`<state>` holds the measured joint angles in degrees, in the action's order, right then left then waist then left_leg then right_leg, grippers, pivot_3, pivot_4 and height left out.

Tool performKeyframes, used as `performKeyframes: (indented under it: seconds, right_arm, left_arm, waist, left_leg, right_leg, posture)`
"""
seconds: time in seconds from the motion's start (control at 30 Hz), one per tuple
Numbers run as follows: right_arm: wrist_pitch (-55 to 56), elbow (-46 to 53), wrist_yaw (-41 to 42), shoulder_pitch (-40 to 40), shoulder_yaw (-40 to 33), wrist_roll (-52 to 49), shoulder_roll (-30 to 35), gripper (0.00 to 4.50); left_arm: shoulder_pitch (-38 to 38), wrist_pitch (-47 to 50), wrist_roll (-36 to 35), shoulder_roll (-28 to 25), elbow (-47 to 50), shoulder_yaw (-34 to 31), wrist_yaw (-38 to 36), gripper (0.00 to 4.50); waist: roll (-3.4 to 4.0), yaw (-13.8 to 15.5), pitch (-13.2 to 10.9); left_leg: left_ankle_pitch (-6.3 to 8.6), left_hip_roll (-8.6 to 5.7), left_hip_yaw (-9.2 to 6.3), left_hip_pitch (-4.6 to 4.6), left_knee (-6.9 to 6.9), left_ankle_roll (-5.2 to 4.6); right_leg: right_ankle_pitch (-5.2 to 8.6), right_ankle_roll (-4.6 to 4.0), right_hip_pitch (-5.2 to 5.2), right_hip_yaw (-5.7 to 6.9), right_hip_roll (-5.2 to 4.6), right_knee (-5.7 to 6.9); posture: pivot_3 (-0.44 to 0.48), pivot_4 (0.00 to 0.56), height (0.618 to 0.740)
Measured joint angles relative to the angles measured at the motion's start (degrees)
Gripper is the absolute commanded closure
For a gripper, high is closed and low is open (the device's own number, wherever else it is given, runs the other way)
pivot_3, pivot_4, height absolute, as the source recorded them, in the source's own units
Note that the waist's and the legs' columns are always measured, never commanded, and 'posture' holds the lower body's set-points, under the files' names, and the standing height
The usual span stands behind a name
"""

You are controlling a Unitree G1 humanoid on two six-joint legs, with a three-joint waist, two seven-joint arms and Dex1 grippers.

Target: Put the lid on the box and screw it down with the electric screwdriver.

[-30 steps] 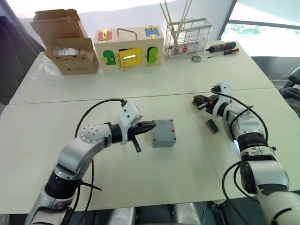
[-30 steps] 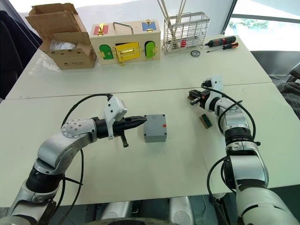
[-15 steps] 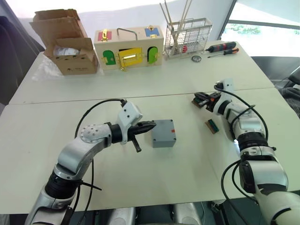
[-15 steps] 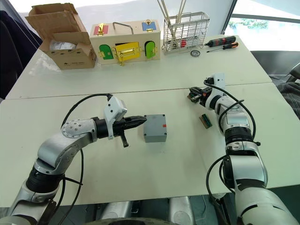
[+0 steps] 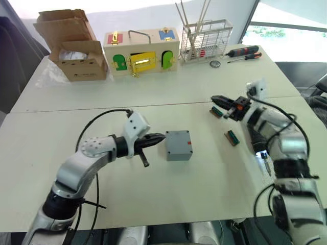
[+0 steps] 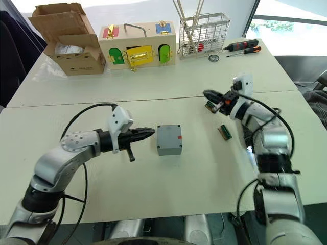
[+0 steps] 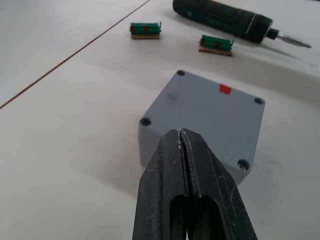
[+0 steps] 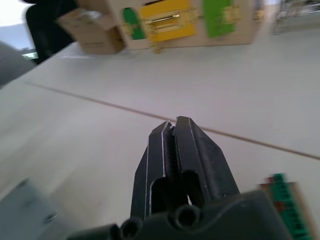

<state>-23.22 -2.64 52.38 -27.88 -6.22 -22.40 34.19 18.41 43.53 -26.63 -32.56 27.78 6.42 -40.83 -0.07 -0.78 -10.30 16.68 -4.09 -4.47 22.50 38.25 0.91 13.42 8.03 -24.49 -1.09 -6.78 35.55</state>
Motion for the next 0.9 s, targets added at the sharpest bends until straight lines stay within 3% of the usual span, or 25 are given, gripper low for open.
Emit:
performKeyframes:
  seconds: [0.23, 0.9]
  right_arm:
    - [-6.9, 13.9, -0.8, 7.0, 4.7, -3.5, -1.9, 4.44]
    - [-6.2, 11.5, -3.3, 7.5, 7.5, -2.5, -3.7, 4.44]
  left_arm:
    - [-2.3, 3.3, -3.9, -3.4, 4.0, -0.8, -2.0, 4.50]
    - [-2.1, 4.6, -5.3, -3.4, 4.8, -0.5, -0.5, 4.50]
  waist:
    - [0.00, 0.1, 0.0]
    - [0.00, 0.2, 0.0]
  left_leg:
    - [0.02, 0.01, -0.02, -0.05, -0.02, -0.03]
    - [0.01, -0.02, -0.01, -0.04, -0.01, -0.02]
  right_leg:
    - [0.01, -0.01, -0.02, -0.02, 0.00, 0.11]
    - [0.01, -0.01, 0.00, -0.02, -0.01, 0.10]
  posture:
    - [0.000, 0.150, 0.734]
    - [0.000, 0.150, 0.734]
